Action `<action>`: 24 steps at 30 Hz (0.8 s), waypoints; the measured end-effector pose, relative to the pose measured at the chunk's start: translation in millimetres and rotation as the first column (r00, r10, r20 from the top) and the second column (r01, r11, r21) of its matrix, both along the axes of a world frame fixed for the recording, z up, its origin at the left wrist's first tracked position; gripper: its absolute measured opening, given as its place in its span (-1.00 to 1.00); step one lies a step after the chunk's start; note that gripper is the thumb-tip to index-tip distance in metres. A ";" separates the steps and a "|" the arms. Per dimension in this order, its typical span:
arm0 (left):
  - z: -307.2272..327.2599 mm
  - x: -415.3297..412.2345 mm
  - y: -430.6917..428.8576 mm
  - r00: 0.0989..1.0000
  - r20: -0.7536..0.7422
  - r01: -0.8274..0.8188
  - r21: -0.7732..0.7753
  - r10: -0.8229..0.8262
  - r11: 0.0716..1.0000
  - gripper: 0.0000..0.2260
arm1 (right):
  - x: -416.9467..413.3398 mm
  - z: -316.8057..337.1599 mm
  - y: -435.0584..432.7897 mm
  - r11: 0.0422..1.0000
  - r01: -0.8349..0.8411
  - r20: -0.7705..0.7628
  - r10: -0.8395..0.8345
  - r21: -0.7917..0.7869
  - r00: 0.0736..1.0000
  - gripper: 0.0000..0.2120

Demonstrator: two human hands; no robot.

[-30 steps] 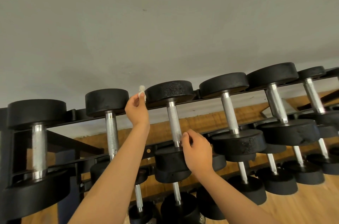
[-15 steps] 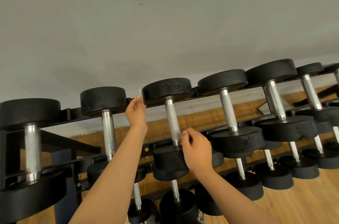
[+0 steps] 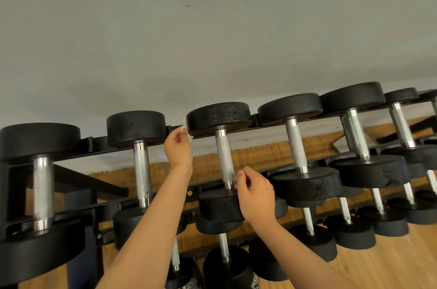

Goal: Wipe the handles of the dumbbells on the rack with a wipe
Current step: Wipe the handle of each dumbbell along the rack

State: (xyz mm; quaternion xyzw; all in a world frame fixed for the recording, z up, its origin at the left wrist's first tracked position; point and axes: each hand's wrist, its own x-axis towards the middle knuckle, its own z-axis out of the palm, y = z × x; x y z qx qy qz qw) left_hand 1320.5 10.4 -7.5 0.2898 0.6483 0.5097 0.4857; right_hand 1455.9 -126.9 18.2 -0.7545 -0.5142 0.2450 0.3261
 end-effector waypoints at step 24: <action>61.3 6.4 -0.3 0.888 -0.451 0.297 0.417 -0.088 0.859 -0.84 | 0.1 -1.4 -1.4 0.999 0.049 -0.018 -0.049 -0.005 0.999 -0.70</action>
